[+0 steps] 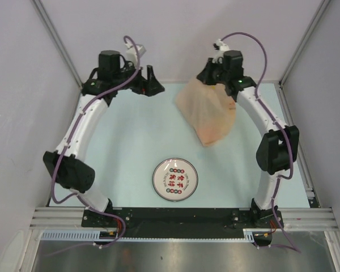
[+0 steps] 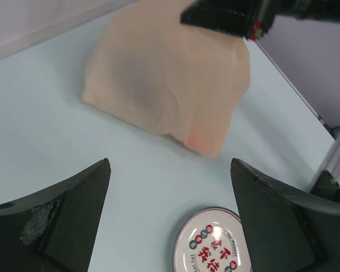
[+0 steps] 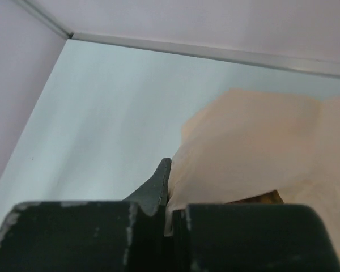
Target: Take the fake fruits out of the plastic bag
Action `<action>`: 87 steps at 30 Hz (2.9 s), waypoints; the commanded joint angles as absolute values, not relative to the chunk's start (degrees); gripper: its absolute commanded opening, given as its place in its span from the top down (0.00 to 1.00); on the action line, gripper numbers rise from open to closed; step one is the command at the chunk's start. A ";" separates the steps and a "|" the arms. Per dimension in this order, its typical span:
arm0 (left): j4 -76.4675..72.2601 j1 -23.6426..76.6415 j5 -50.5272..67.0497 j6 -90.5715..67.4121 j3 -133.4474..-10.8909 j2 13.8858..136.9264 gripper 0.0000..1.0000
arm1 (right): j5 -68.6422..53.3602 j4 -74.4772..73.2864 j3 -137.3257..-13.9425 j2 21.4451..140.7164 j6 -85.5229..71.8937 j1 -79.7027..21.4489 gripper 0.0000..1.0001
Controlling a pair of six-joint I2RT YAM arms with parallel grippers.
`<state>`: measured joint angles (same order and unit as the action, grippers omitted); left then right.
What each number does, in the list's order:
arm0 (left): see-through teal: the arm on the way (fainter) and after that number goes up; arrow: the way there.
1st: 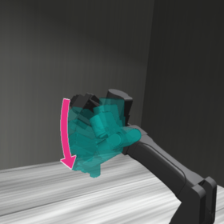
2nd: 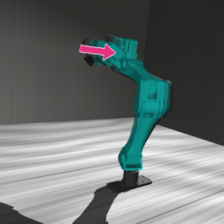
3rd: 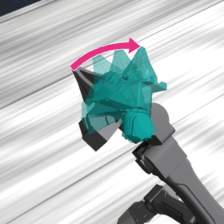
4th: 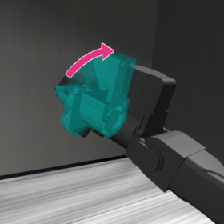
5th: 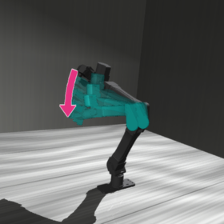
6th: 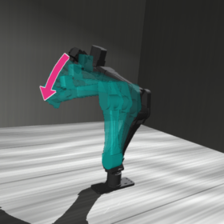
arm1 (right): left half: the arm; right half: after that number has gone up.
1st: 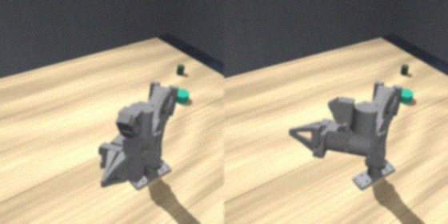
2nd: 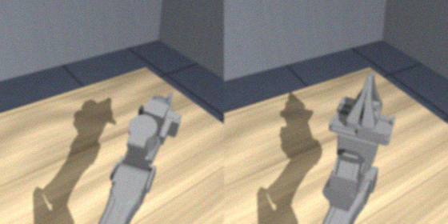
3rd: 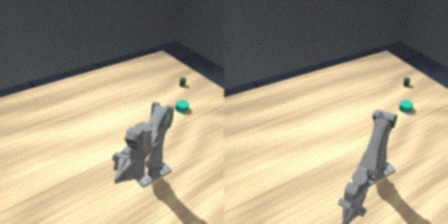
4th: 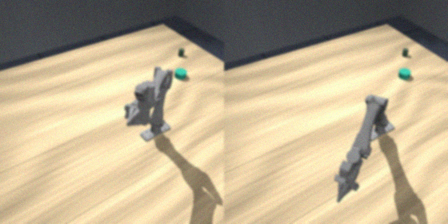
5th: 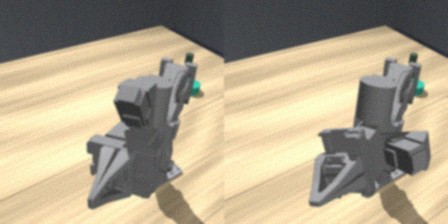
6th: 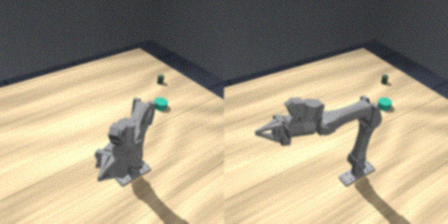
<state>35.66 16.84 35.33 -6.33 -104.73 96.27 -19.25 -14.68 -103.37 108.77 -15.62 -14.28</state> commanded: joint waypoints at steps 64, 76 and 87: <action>26.80 7.21 31.45 0.35 -133.71 118.84 0.98 | -21.88 -20.29 -128.80 120.15 -0.71 -23.90 0.38; 27.86 7.03 28.74 -2.72 -120.94 112.24 0.88 | -26.21 -23.99 -123.31 117.51 -0.18 -31.90 0.30; 28.57 6.59 26.28 -2.55 -120.76 109.95 0.87 | -14.07 -26.46 -117.52 115.50 0.88 -34.10 0.37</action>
<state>28.99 6.98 27.35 -2.02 -120.68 114.26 -18.59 -25.08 -119.92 119.55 0.64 -34.02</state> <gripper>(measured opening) 0.134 0.670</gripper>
